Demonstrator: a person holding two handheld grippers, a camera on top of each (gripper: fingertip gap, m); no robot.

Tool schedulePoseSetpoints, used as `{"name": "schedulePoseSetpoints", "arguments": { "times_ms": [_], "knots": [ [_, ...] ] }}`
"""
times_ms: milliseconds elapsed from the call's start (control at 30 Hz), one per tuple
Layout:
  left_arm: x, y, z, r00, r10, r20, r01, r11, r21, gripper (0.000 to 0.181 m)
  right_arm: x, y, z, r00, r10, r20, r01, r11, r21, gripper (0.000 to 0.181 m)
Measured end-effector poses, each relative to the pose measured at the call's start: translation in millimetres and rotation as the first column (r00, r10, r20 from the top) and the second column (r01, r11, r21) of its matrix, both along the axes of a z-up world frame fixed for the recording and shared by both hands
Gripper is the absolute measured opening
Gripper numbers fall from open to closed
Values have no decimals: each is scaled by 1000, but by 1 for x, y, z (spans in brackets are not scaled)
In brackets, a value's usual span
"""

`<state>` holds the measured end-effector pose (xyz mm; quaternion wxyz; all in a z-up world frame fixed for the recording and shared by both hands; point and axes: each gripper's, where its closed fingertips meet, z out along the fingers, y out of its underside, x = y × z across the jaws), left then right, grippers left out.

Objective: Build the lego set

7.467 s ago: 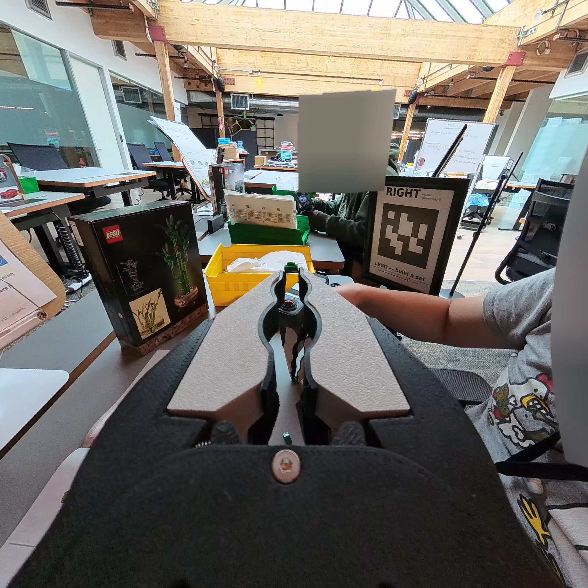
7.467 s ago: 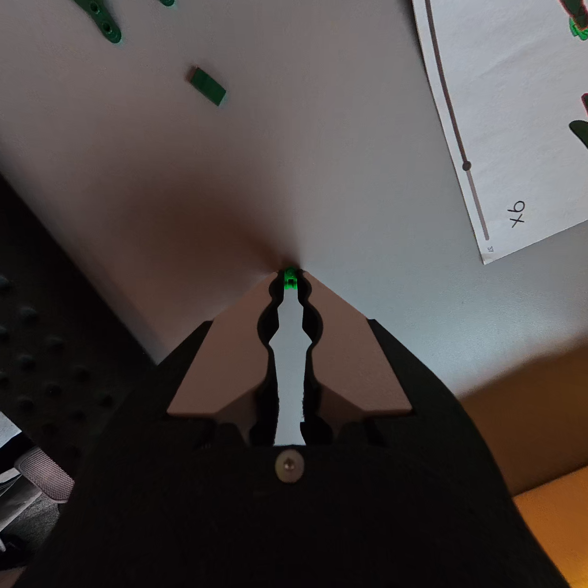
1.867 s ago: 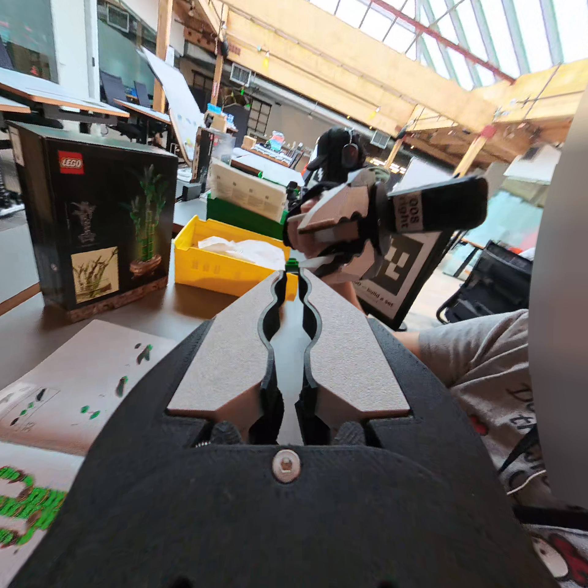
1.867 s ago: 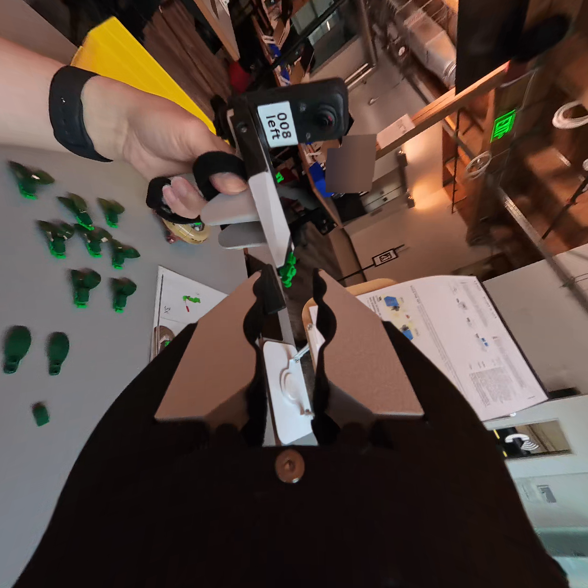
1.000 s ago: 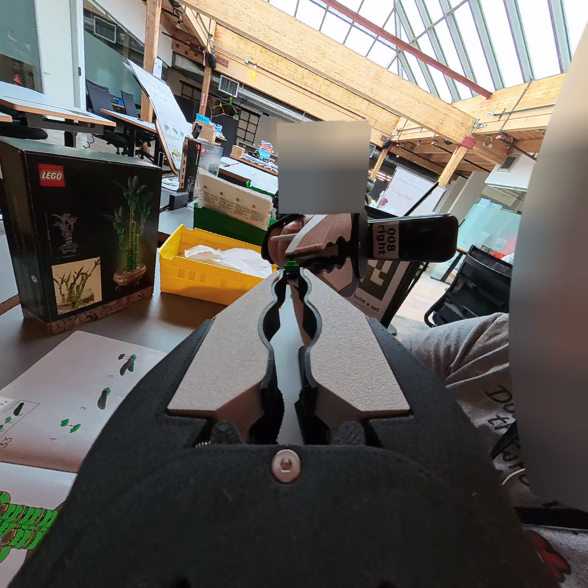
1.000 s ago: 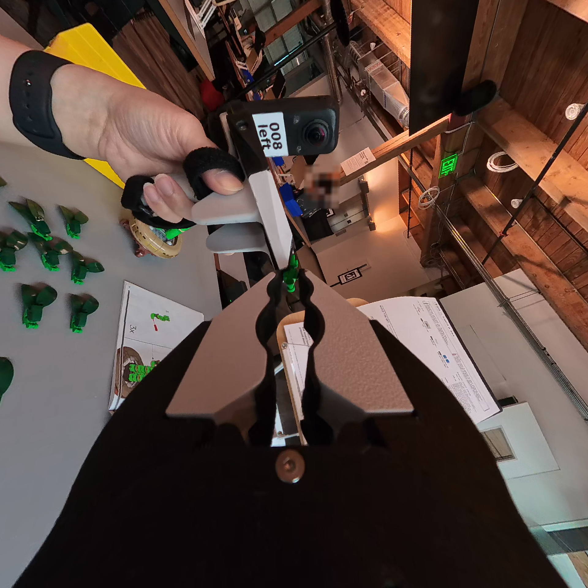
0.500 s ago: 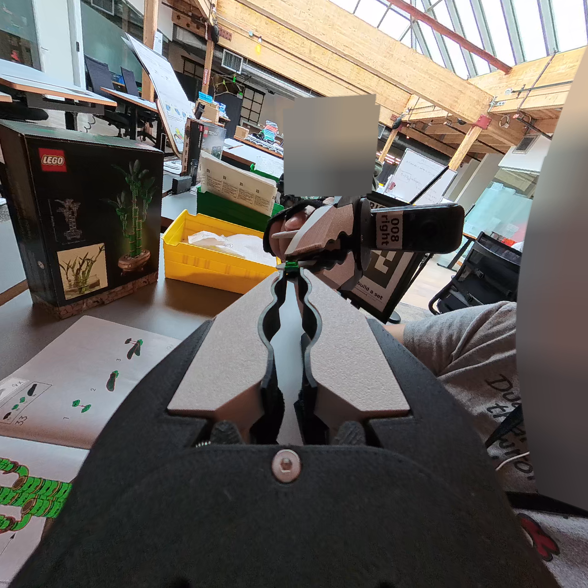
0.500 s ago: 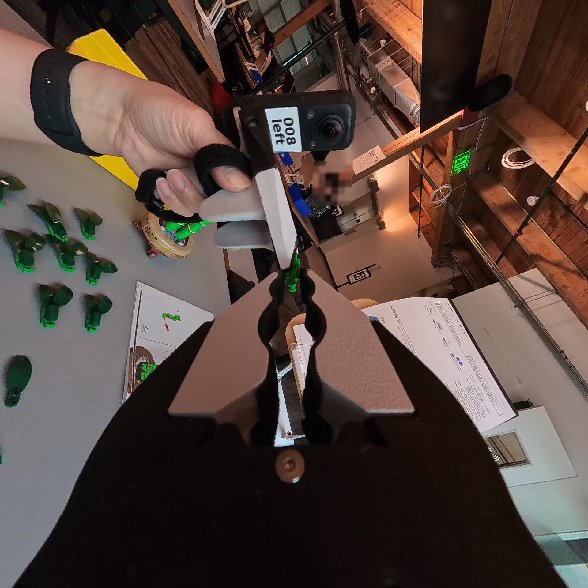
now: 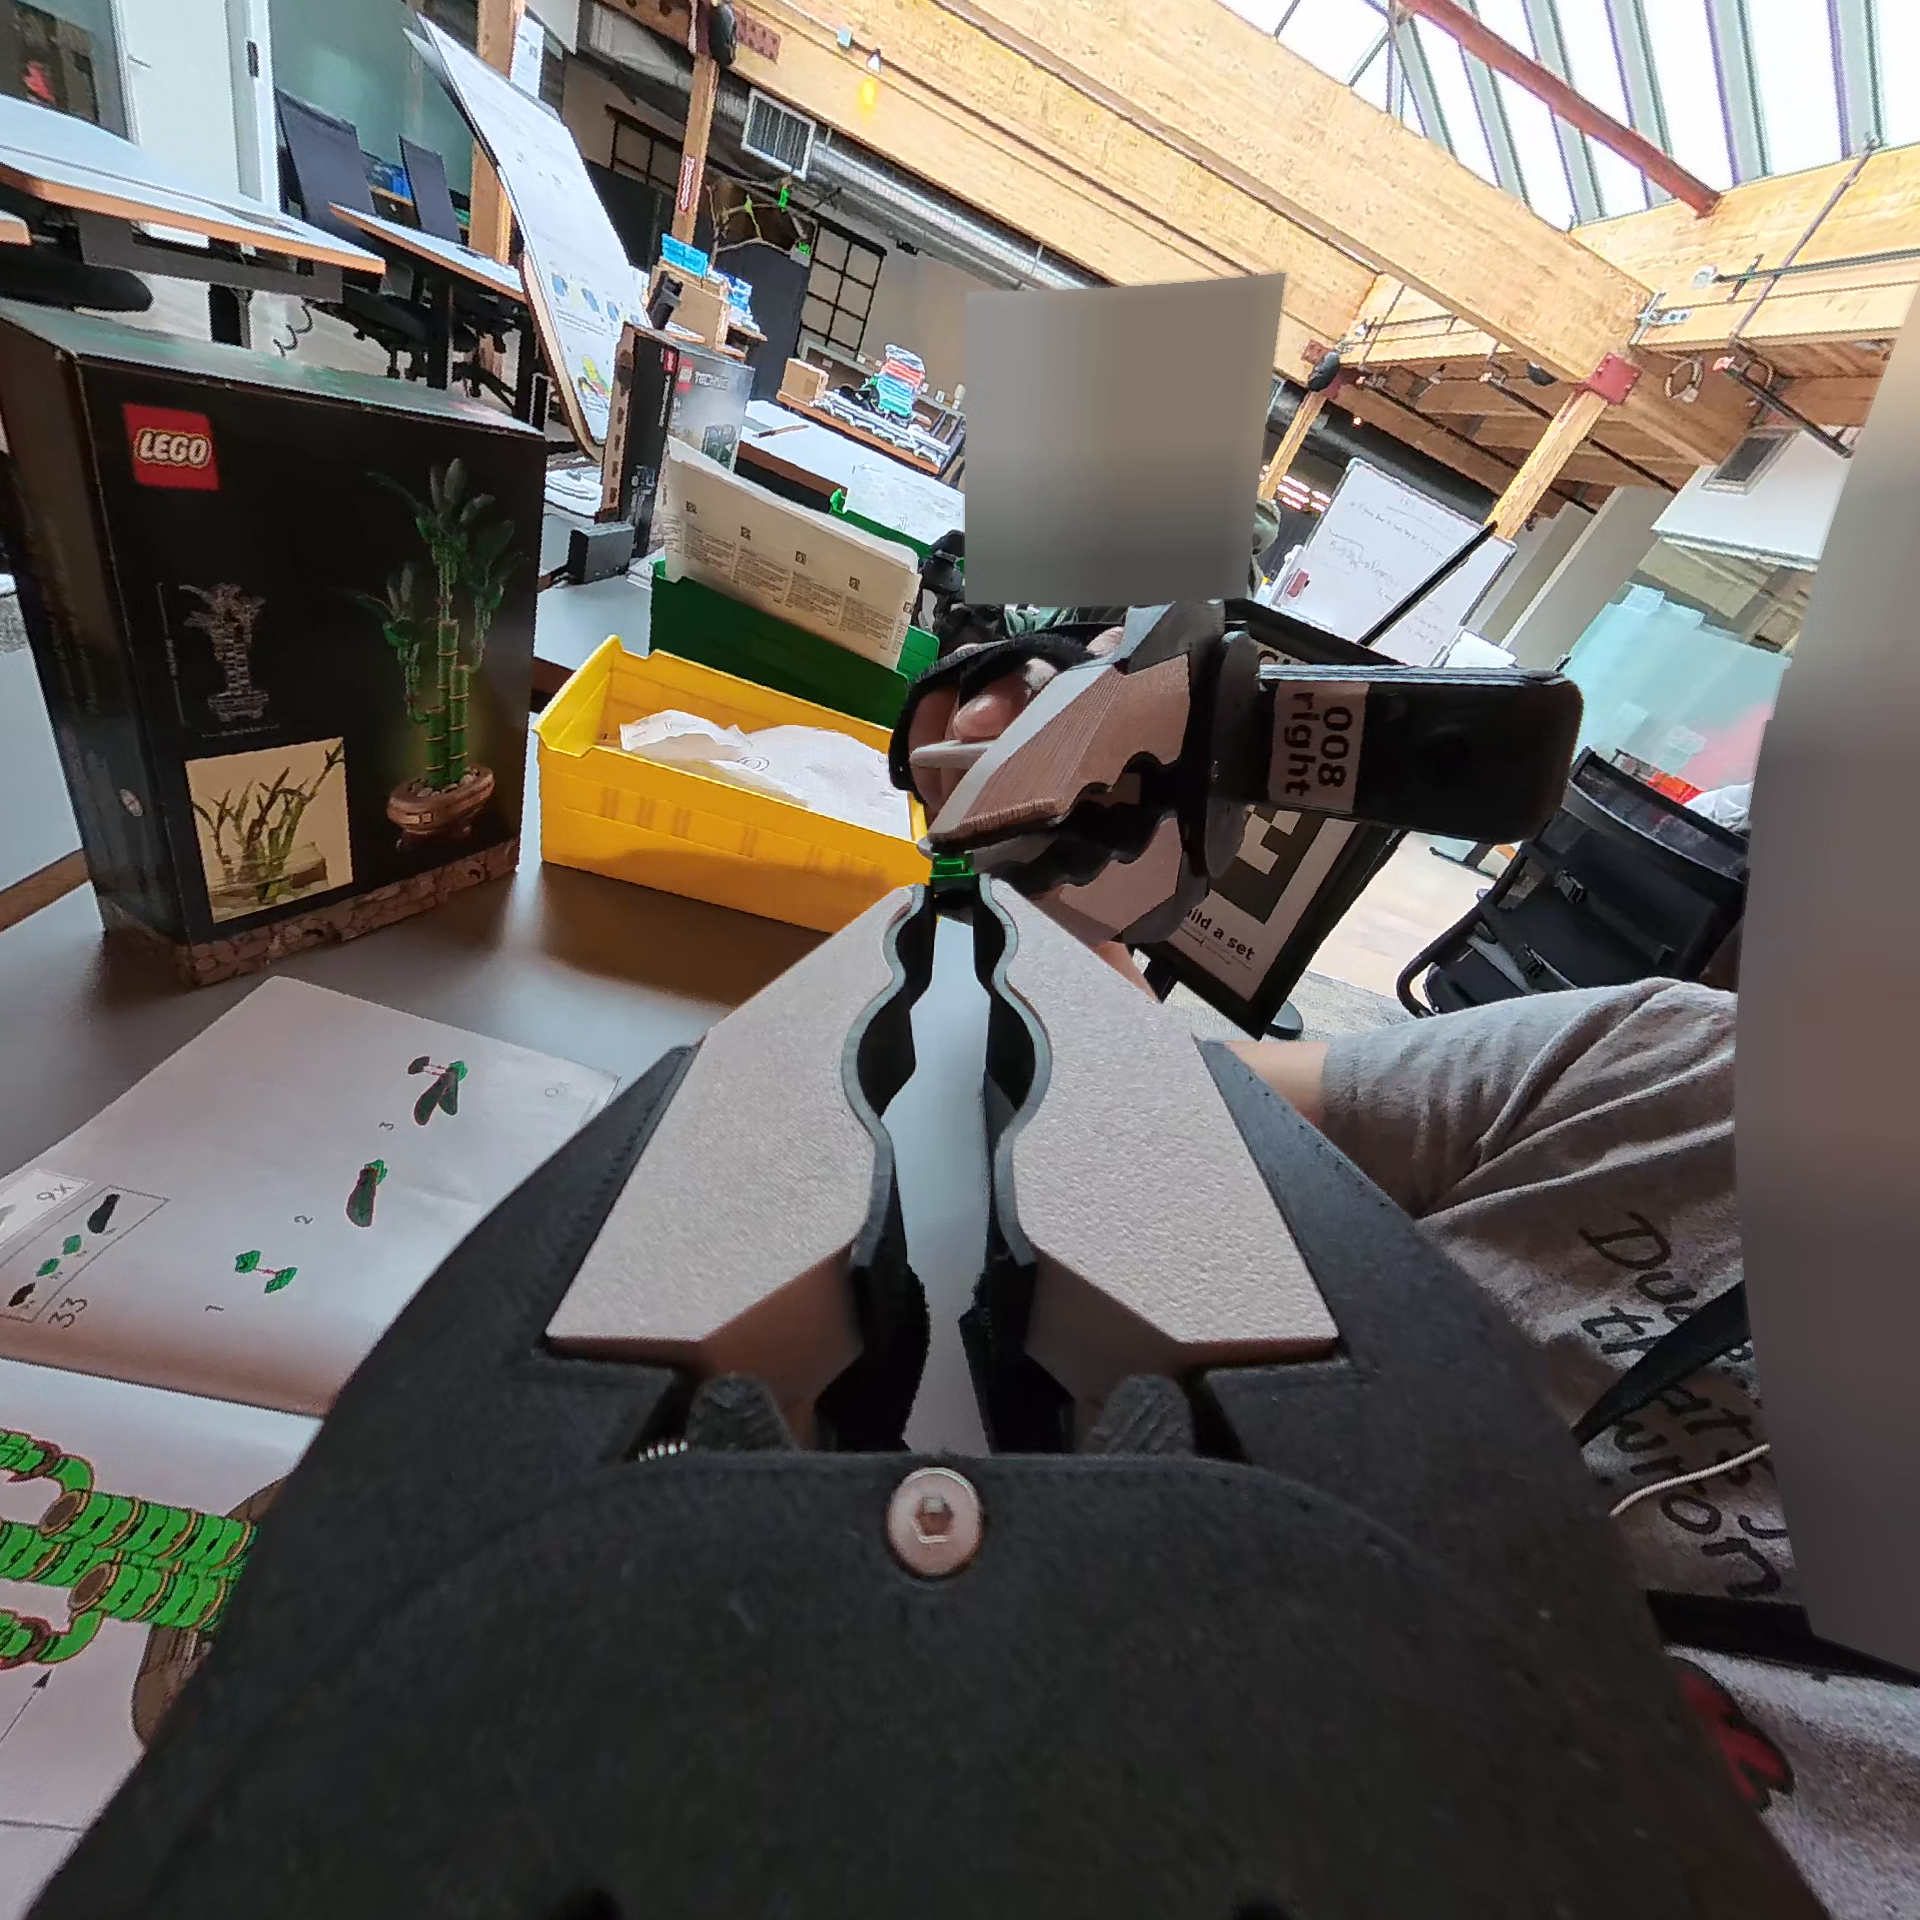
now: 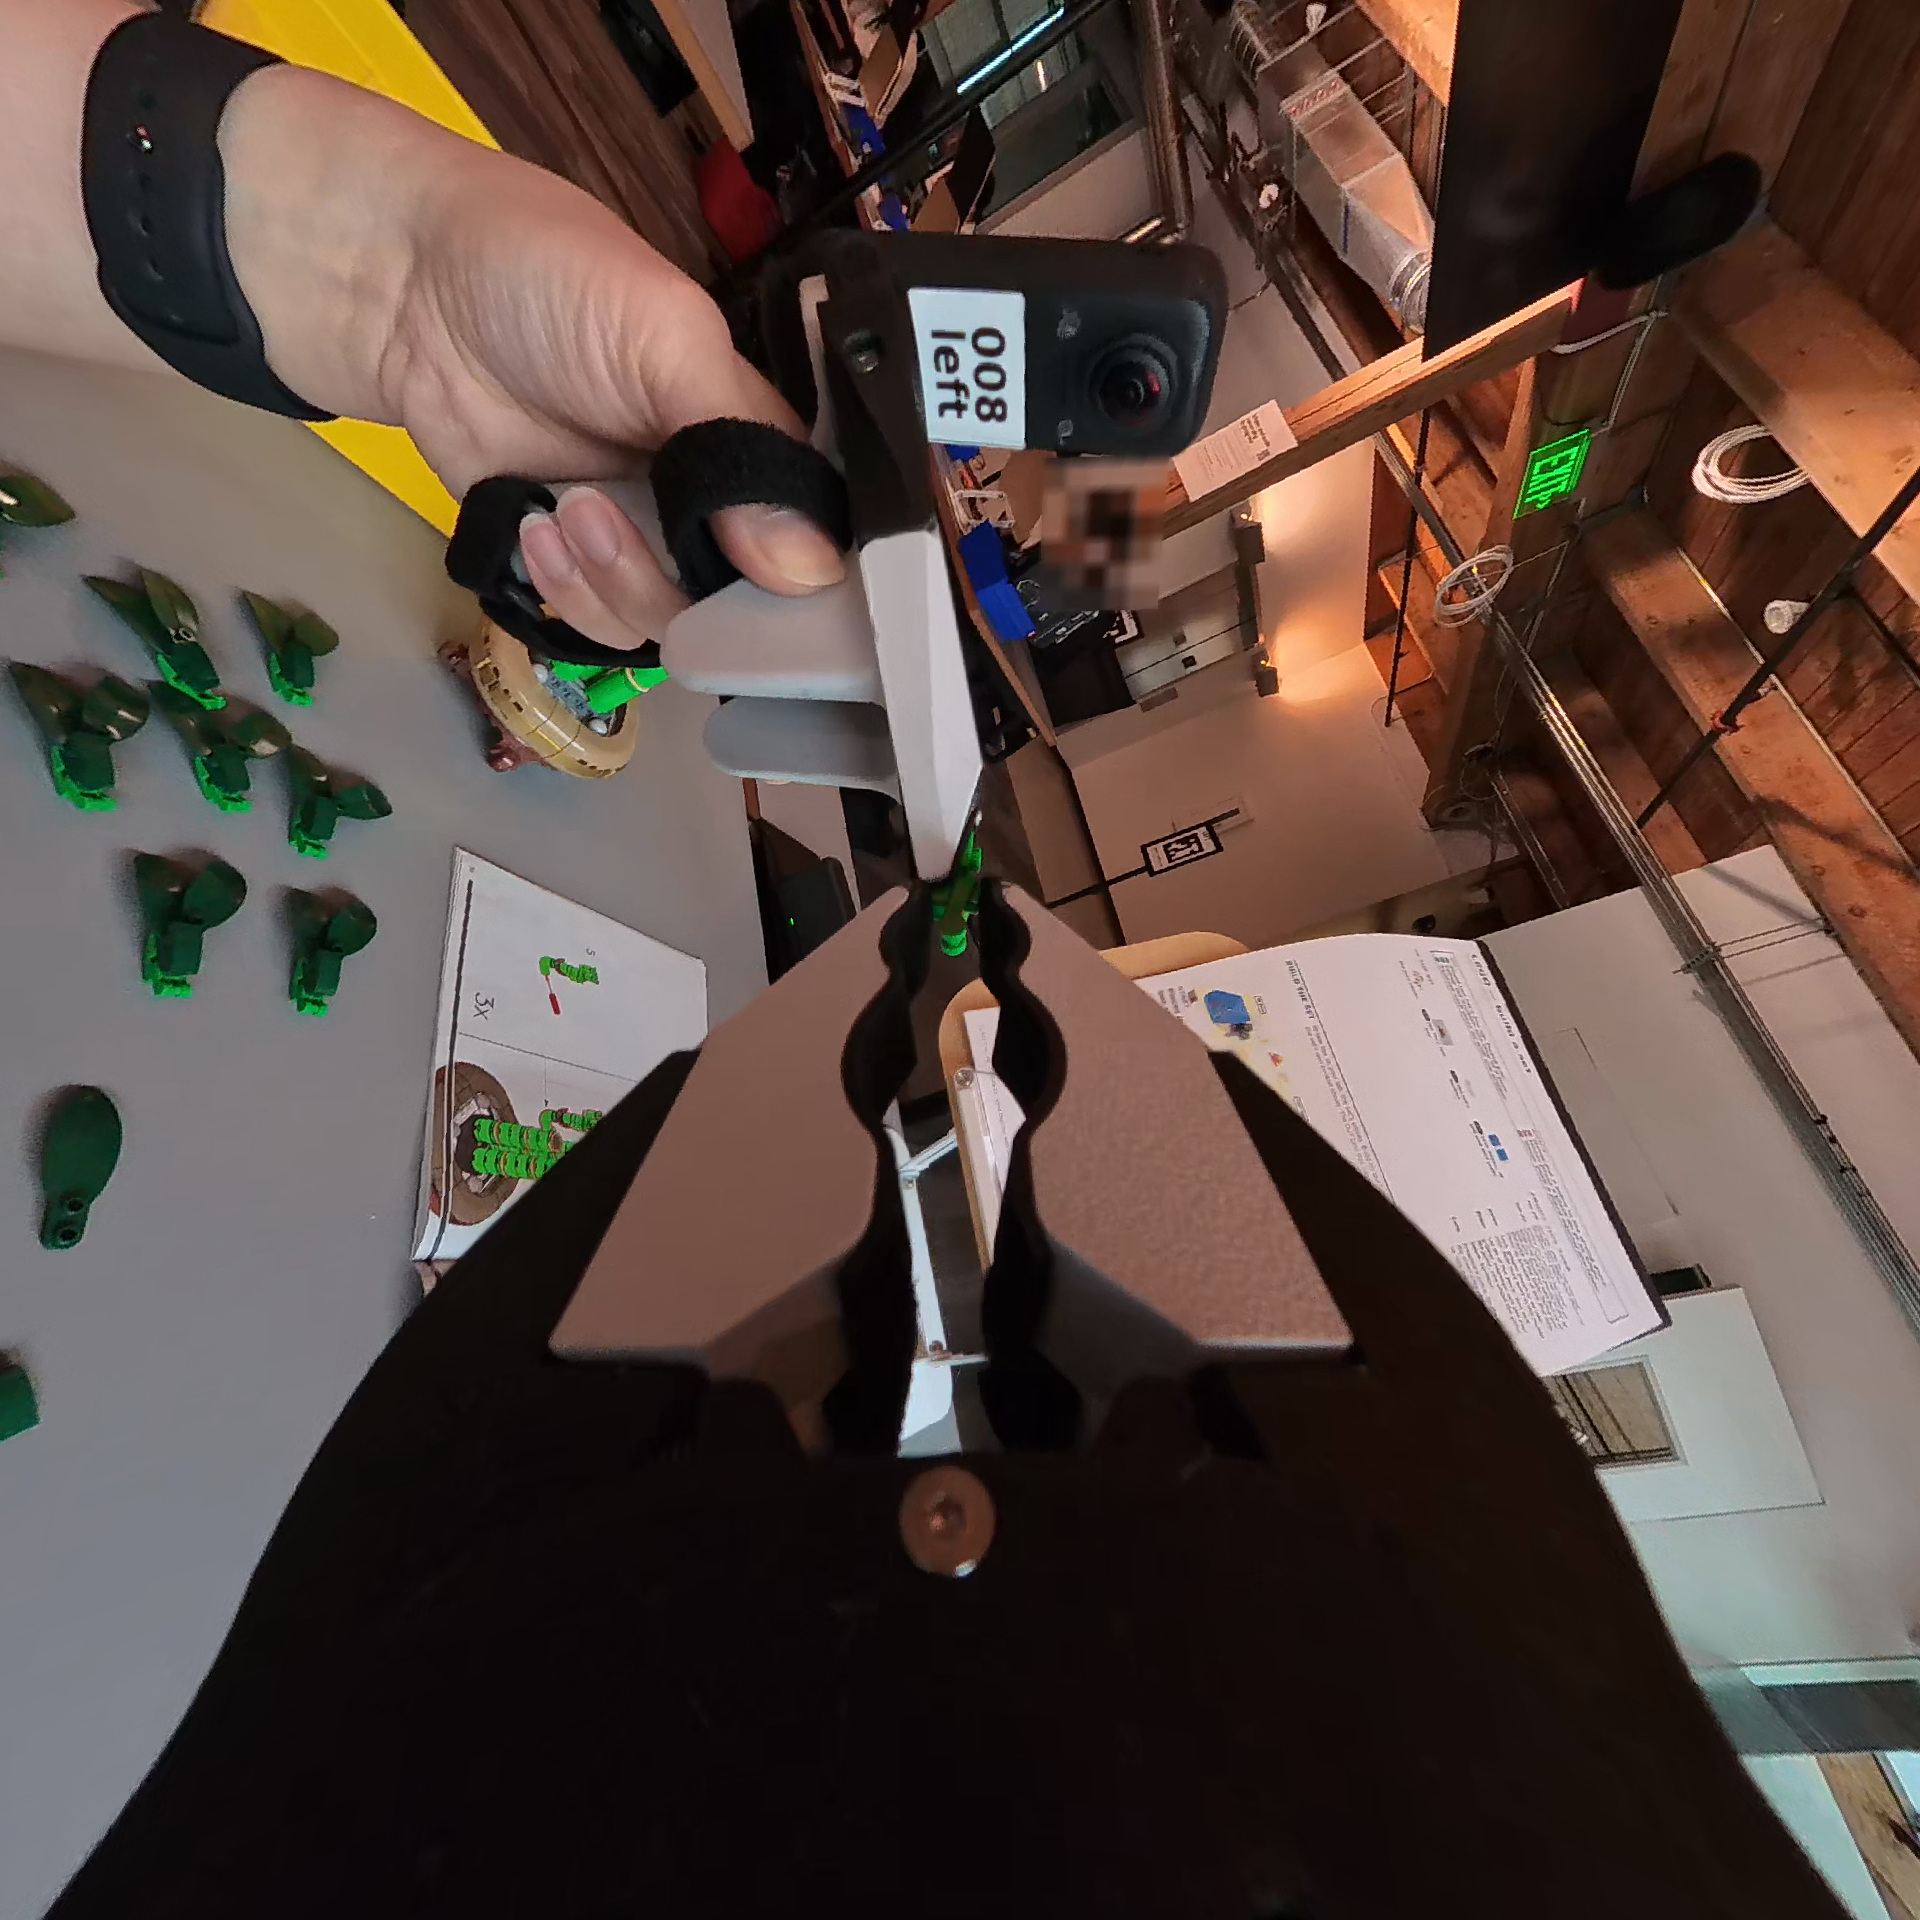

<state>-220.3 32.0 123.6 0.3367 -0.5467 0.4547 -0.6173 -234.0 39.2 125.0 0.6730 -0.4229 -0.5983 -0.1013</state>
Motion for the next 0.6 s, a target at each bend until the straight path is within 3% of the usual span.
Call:
{"name": "schedulePoseSetpoints", "arguments": {
  "times_ms": [367,600],
  "knots": [
    [1,2,-9,999,2,-47,-2,1000,-11,4,1,2,-9,999,-4,40,6,999,-32,6],
    [-6,-4,5,1000,-18,-1,18,1000,-10,6,2,-1,6,998,40,-42,-41,998,-39,7]
  ]
}}
